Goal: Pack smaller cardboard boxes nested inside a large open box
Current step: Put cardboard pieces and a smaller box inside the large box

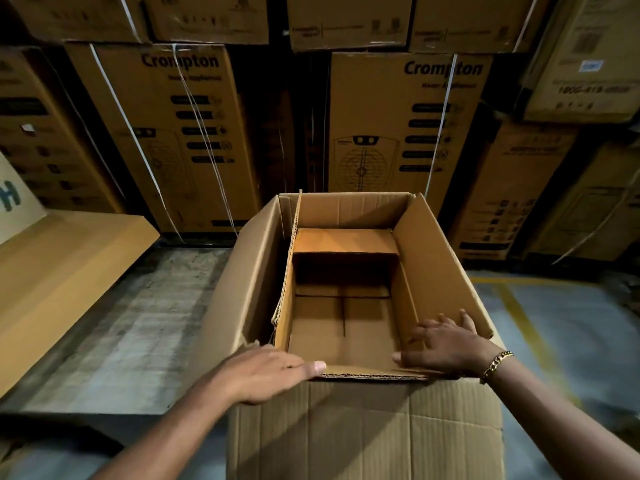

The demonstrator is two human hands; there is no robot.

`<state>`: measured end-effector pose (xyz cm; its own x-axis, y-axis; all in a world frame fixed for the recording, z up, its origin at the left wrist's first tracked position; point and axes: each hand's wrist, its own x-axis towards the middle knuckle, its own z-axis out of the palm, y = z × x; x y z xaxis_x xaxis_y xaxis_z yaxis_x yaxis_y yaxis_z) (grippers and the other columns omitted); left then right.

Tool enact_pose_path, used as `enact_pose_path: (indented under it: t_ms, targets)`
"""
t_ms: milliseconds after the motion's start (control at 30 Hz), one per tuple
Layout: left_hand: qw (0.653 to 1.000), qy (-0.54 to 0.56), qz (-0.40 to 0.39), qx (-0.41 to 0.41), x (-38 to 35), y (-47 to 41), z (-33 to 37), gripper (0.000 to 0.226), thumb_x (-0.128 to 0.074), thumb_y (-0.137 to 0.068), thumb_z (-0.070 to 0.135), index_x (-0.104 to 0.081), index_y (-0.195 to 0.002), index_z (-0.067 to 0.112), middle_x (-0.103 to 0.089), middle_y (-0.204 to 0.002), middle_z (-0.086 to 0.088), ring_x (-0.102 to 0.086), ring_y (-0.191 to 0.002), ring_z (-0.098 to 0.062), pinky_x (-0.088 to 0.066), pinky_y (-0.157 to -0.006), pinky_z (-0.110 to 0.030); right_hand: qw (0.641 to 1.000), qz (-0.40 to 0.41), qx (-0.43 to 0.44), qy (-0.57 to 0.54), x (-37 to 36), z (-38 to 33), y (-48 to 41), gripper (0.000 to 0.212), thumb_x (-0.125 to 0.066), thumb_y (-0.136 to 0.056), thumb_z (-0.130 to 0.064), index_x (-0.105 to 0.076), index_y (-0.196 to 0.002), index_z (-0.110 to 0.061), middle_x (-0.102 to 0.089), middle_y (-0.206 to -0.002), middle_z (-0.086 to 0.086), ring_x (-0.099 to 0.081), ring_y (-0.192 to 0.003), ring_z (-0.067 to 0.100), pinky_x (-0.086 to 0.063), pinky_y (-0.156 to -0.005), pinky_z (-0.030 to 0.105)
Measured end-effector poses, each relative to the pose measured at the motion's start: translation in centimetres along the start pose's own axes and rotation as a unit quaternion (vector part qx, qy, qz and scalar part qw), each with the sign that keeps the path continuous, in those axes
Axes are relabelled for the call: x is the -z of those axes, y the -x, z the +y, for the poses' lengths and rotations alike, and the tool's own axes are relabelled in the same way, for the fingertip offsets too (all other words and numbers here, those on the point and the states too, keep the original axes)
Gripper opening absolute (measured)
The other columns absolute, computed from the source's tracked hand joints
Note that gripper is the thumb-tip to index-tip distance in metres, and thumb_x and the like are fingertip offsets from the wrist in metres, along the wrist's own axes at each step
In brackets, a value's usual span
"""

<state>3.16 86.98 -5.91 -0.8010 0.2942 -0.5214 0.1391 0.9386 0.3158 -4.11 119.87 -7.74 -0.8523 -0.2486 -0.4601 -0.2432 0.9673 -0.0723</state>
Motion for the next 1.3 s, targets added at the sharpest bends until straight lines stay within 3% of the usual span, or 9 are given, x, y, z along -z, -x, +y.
enact_pose_path:
  t_ms: [67, 300, 433, 567, 767, 867, 1000, 1167, 1300]
  targets:
    - [0.999, -0.016, 0.043, -0.004, -1.0, -0.1, 1.1, 0.083, -0.013, -0.084, 0.085, -0.064, -0.123, 0.033, -0.068, -0.126, 0.005, -0.063, -0.110, -0.011, -0.043, -0.106, -0.039, 1.000, -0.002, -0.002, 0.000, -0.3, 0.1, 0.0, 0.109, -0.016, -0.063, -0.100, -0.050, -0.143, -0.035, -0.040, -0.157, -0.002, -0.021, -0.151, 0.034, 0.009, -0.114, 0.067]
    - [0.991, -0.035, 0.128, 0.031, -1.9, -0.6, 3.1, 0.083, -0.014, -0.088, 0.084, -0.061, -0.127, 0.028, -0.060, -0.135, 0.003, -0.051, -0.128, -0.018, -0.033, -0.108, -0.042, 1.000, -0.014, 0.020, -0.004, -0.5, 0.0, 0.1, 0.079, -0.033, -0.077, -0.090, -0.058, -0.130, -0.037, -0.055, -0.141, -0.007, -0.045, -0.136, 0.021, -0.016, -0.113, 0.055]
    - [0.977, -0.068, 0.194, 0.055, -0.2, -2.6, 4.4, 0.071, -0.033, -0.093, 0.075, -0.053, -0.138, 0.024, -0.055, -0.139, 0.002, -0.051, -0.128, -0.019, -0.026, -0.113, -0.046, 0.999, -0.026, 0.009, 0.047, 1.1, -1.3, -0.7, 0.075, -0.043, -0.084, -0.081, -0.051, -0.140, -0.031, -0.050, -0.146, -0.002, -0.040, -0.138, 0.026, -0.015, -0.115, 0.060]
    - [0.953, -0.117, 0.239, 0.143, 2.0, -4.3, 3.0, 0.072, -0.043, -0.088, 0.076, -0.057, -0.129, 0.018, -0.066, -0.120, -0.005, -0.062, -0.107, -0.026, -0.045, -0.087, -0.040, 0.995, 0.007, -0.072, 0.068, 3.5, -1.8, -2.8, 0.070, -0.051, -0.081, -0.076, -0.056, -0.134, -0.031, -0.052, -0.143, 0.001, -0.045, -0.134, 0.030, -0.029, -0.110, 0.063]
    - [0.936, -0.211, 0.212, 0.187, 6.1, -8.5, -0.7, 0.066, -0.048, -0.081, 0.081, -0.070, -0.103, 0.023, -0.054, -0.074, 0.003, -0.054, -0.075, -0.021, -0.039, -0.063, -0.033, 0.976, -0.102, -0.127, 0.147, 6.0, -2.8, -9.8, 0.098, -0.079, -0.056, -0.074, -0.053, -0.140, -0.031, -0.051, -0.148, 0.000, -0.044, -0.137, 0.036, -0.029, -0.103, 0.074]
    - [0.932, -0.236, 0.226, 0.155, 7.9, -12.2, -2.1, 0.069, -0.049, -0.082, 0.077, -0.063, -0.123, 0.024, -0.064, -0.117, -0.004, -0.055, -0.111, -0.027, -0.043, -0.085, -0.043, 0.981, -0.125, -0.093, 0.112, 5.6, -2.4, -14.9, 0.107, -0.080, -0.057, -0.073, -0.044, -0.147, -0.028, -0.049, -0.150, 0.003, -0.047, -0.136, 0.034, -0.037, -0.109, 0.062]
    - [0.926, -0.216, 0.262, 0.166, 10.7, -16.4, -4.9, 0.071, -0.061, -0.087, 0.059, -0.045, -0.144, 0.020, -0.022, -0.162, -0.018, -0.026, -0.145, -0.039, -0.029, -0.113, -0.052, 0.991, -0.085, -0.092, -0.047, 5.0, -1.5, -21.1, 0.103, -0.073, -0.078, -0.060, -0.023, -0.157, -0.017, -0.039, -0.157, 0.013, -0.043, -0.139, 0.035, -0.043, -0.109, 0.045]
    - [0.929, -0.087, 0.311, 0.181, 12.9, -20.9, -6.8, 0.095, -0.068, -0.089, 0.040, -0.007, -0.157, 0.015, -0.015, -0.163, -0.024, -0.051, -0.129, -0.039, -0.051, -0.090, -0.041, 0.991, -0.015, -0.105, -0.076, 5.3, -1.2, -25.3, 0.104, -0.063, -0.083, -0.065, -0.002, -0.160, -0.030, -0.011, -0.167, 0.009, -0.019, -0.149, 0.043, -0.028, -0.115, 0.061]
    - [0.926, -0.024, 0.327, 0.187, 15.0, -23.7, -7.8, 0.099, -0.066, -0.091, 0.039, 0.001, -0.158, 0.012, -0.032, -0.156, -0.022, -0.059, -0.115, -0.035, -0.039, -0.068, -0.034, 0.987, 0.108, -0.084, -0.083, 6.2, -0.4, -25.9, 0.102, -0.060, -0.087, -0.061, 0.007, -0.159, -0.033, 0.005, -0.169, 0.003, -0.009, -0.151, 0.042, -0.025, -0.112, 0.066]
